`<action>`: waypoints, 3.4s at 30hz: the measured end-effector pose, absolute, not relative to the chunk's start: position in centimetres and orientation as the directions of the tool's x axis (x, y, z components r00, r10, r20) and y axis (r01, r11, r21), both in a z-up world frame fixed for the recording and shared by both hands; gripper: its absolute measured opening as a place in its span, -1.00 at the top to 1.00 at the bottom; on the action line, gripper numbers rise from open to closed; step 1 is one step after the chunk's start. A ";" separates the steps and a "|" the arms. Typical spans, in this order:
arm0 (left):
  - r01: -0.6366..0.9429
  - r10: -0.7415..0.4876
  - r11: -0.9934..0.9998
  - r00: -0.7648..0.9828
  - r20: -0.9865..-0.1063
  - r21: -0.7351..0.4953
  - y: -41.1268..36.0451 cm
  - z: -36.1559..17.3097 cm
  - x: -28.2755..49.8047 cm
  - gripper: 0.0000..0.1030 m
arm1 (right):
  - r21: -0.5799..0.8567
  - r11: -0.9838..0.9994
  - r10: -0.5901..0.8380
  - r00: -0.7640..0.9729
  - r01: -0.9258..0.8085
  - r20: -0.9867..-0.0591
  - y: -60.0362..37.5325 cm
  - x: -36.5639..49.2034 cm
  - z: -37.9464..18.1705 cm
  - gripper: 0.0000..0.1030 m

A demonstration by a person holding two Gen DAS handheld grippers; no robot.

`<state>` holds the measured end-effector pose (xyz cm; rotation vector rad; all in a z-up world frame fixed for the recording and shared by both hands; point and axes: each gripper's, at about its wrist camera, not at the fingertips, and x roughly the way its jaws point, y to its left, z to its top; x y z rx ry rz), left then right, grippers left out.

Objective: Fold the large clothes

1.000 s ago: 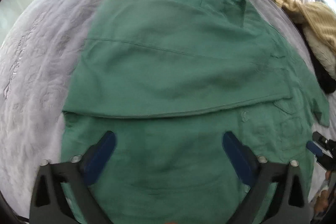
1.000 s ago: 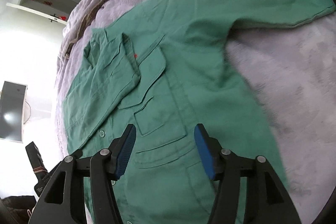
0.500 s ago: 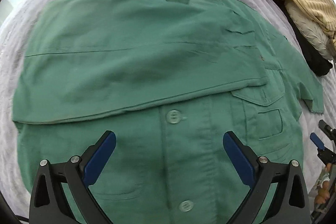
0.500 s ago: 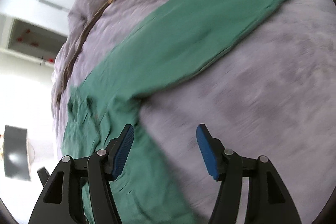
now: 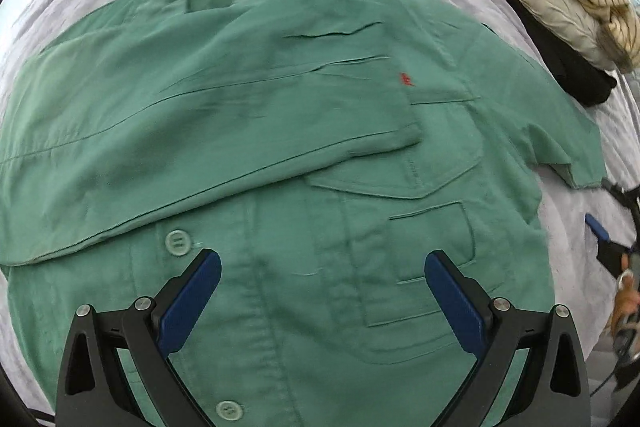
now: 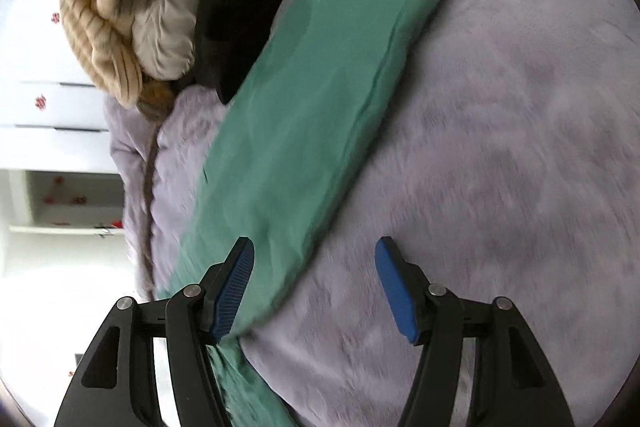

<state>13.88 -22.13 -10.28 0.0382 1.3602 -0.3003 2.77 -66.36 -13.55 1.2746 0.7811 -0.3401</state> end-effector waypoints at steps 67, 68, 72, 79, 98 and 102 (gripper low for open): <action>-0.039 -0.330 0.923 0.431 -0.840 -0.382 -0.8 -9.2 19.7 -0.98 | 0.688 0.706 0.501 0.567 0.170 -0.654 -32.2 24.3 -8.0 0.72; -0.038 -0.362 0.908 0.434 -0.825 -0.418 -0.3 -9.0 19.6 -0.98 | 0.666 0.739 0.516 0.551 0.100 -0.656 -30.3 25.0 -7.0 0.72; -0.048 -0.447 0.856 0.434 -0.782 -0.515 1.5 -8.9 19.4 -0.98 | 0.559 0.819 0.560 0.393 -0.130 -0.729 -22.1 25.4 -7.3 0.64; -0.090 -0.455 0.843 0.408 -0.792 -0.531 1.7 -10.0 19.1 -0.98 | 0.477 0.863 0.504 0.220 -0.166 -0.835 -18.9 22.5 -11.0 0.18; -0.005 -0.421 0.898 0.286 -0.861 -0.440 -7.2 -12.6 21.1 -0.98 | 0.725 0.482 0.460 0.562 0.492 -0.687 -44.2 13.5 -13.6 -0.04; -0.022 -0.375 0.917 0.301 -0.877 -0.399 -7.1 -12.6 21.5 -0.36 | 0.774 0.394 0.460 0.622 0.496 -0.633 -45.7 14.3 -13.9 0.92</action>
